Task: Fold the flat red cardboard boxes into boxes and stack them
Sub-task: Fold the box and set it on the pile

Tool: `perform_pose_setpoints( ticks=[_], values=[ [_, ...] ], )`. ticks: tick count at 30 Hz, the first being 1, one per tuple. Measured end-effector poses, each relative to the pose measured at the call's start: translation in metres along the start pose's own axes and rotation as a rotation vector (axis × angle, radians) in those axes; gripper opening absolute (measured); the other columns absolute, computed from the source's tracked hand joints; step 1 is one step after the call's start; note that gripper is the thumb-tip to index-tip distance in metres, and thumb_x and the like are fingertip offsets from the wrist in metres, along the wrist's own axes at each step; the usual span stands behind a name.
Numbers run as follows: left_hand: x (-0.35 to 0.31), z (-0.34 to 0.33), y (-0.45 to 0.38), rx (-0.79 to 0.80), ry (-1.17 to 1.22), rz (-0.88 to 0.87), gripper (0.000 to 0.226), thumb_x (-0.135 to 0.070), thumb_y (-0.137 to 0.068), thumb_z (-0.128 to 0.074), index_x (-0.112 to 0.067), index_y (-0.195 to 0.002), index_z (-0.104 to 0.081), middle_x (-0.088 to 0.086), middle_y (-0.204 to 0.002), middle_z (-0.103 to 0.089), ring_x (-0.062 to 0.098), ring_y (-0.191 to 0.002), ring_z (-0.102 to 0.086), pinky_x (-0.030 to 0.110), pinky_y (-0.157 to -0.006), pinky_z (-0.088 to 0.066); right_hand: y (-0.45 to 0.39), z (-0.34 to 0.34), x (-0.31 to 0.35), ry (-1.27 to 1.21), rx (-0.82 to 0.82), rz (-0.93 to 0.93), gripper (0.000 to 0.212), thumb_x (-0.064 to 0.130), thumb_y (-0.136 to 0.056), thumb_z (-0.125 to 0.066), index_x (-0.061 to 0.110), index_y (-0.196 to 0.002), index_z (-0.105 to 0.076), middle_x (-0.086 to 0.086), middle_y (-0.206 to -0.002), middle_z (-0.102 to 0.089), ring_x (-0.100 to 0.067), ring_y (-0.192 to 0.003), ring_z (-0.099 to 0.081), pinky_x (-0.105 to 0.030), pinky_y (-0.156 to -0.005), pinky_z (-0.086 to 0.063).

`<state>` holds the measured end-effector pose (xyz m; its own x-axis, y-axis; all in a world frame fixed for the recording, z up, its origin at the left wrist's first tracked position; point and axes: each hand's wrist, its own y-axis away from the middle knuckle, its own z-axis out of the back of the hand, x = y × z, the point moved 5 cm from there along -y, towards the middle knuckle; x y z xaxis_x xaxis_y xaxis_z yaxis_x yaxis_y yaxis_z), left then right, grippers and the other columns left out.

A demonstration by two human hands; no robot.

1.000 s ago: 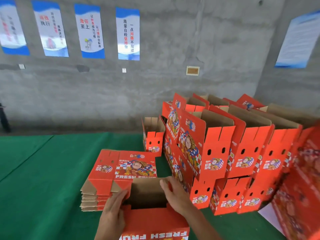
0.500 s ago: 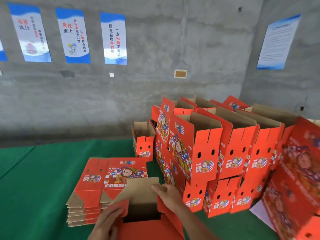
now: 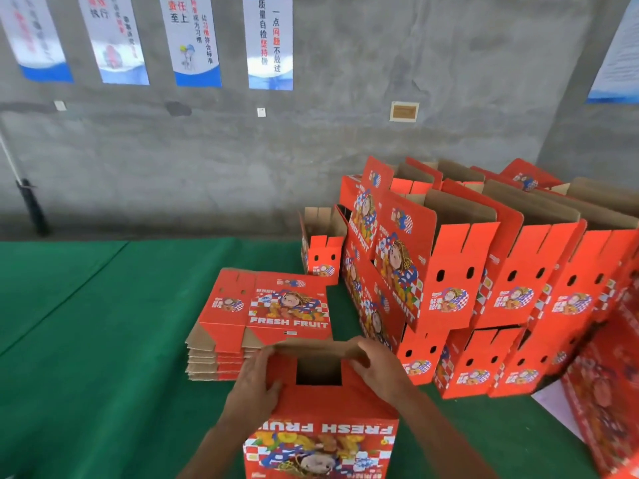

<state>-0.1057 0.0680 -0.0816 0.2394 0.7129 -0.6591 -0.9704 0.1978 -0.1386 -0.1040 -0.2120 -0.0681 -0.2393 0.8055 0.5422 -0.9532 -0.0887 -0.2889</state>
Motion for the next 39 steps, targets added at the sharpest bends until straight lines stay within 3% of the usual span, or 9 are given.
perform_pose_setpoints(
  ticks=[5,11,14,19,25,29,33,36,39],
  values=[
    [0.002,0.004,0.008,-0.027,0.031,0.067,0.086,-0.023,-0.097,-0.067,-0.034,-0.161,-0.011,-0.007,-0.161,-0.016,0.022,-0.148,-0.018,0.057,-0.120,-0.030,0.021,-0.004,0.008,-0.050,0.213,0.015,0.046,0.024,-0.105,-0.051,0.037,-0.150,-0.049,0.020,-0.151,-0.044,0.001,-0.139,-0.032,-0.028,-0.119,-0.024],
    [-0.003,0.001,0.011,0.074,-0.038,0.018,0.050,-0.023,-0.111,-0.035,-0.028,-0.160,-0.033,0.001,-0.171,-0.009,0.026,-0.157,-0.012,0.045,-0.127,-0.020,0.034,0.000,0.010,-0.035,0.381,-0.072,0.048,0.040,-0.112,-0.026,0.038,-0.160,-0.029,0.021,-0.165,-0.019,-0.003,-0.153,-0.008,-0.033,-0.124,-0.008],
    [-0.007,0.000,0.013,0.119,0.011,0.082,0.052,-0.043,-0.109,-0.027,-0.030,-0.159,-0.034,-0.002,-0.172,-0.007,0.023,-0.157,-0.015,0.044,-0.126,-0.021,0.038,-0.004,0.010,0.110,0.354,-0.071,0.077,0.079,-0.094,-0.039,0.042,-0.160,-0.024,0.022,-0.164,-0.019,-0.004,-0.151,-0.013,-0.037,-0.124,-0.018],
    [-0.006,-0.006,0.007,0.200,-0.174,0.149,0.090,-0.074,-0.088,-0.058,-0.038,-0.160,-0.018,-0.017,-0.168,0.003,0.025,-0.147,-0.037,0.048,-0.114,-0.042,0.030,-0.009,0.006,0.148,0.334,-0.105,0.101,0.093,-0.076,-0.047,0.041,-0.159,-0.022,0.019,-0.156,-0.030,-0.006,-0.143,-0.025,-0.035,-0.118,-0.030],
    [-0.014,-0.008,-0.007,0.163,-0.395,0.227,0.093,-0.069,-0.083,-0.070,-0.039,-0.157,-0.021,-0.005,-0.157,-0.013,0.031,-0.128,-0.053,0.048,-0.100,-0.054,0.021,-0.017,0.016,0.379,0.259,-0.097,0.094,0.085,-0.075,-0.057,0.039,-0.152,-0.029,0.012,-0.142,-0.039,-0.015,-0.133,-0.035,-0.039,-0.111,-0.037],
    [-0.015,-0.009,-0.007,0.095,-0.346,0.206,0.066,-0.071,-0.100,-0.032,-0.038,-0.156,-0.028,-0.001,-0.159,-0.018,0.032,-0.130,-0.054,0.050,-0.101,-0.052,0.021,-0.010,0.014,0.115,0.185,-0.158,0.074,0.087,-0.084,-0.042,0.036,-0.138,-0.051,0.016,-0.127,-0.052,-0.006,-0.123,-0.046,-0.032,-0.103,-0.042],
    [-0.011,-0.008,-0.006,0.078,-0.310,0.258,0.062,-0.070,-0.101,-0.024,-0.039,-0.154,-0.029,0.001,-0.165,-0.019,0.031,-0.139,-0.048,0.050,-0.106,-0.048,0.037,0.002,-0.008,-0.395,-0.108,-0.490,0.080,0.075,-0.096,-0.020,0.012,-0.104,-0.069,-0.001,-0.095,-0.069,-0.017,-0.093,-0.066,-0.047,-0.095,-0.053],
    [-0.011,-0.004,-0.007,0.041,-0.287,0.279,0.058,-0.068,-0.102,-0.026,-0.036,-0.150,-0.032,0.003,-0.156,-0.032,0.029,-0.131,-0.054,0.050,-0.103,-0.051,0.055,-0.014,-0.029,-0.645,0.121,-0.948,0.083,0.073,-0.100,-0.013,0.012,-0.118,-0.067,-0.015,-0.105,-0.075,-0.031,-0.102,-0.071,-0.048,-0.096,-0.055],
    [-0.009,-0.001,-0.009,0.019,-0.289,0.277,0.058,-0.068,-0.101,-0.028,-0.036,-0.150,-0.032,0.002,-0.152,-0.037,0.028,-0.128,-0.057,0.050,-0.100,-0.053,0.067,-0.017,-0.036,-0.733,0.329,-1.177,0.092,0.087,-0.091,-0.019,0.009,-0.119,-0.060,-0.020,-0.111,-0.071,-0.034,-0.102,-0.067,-0.046,-0.087,-0.056]
  ],
)
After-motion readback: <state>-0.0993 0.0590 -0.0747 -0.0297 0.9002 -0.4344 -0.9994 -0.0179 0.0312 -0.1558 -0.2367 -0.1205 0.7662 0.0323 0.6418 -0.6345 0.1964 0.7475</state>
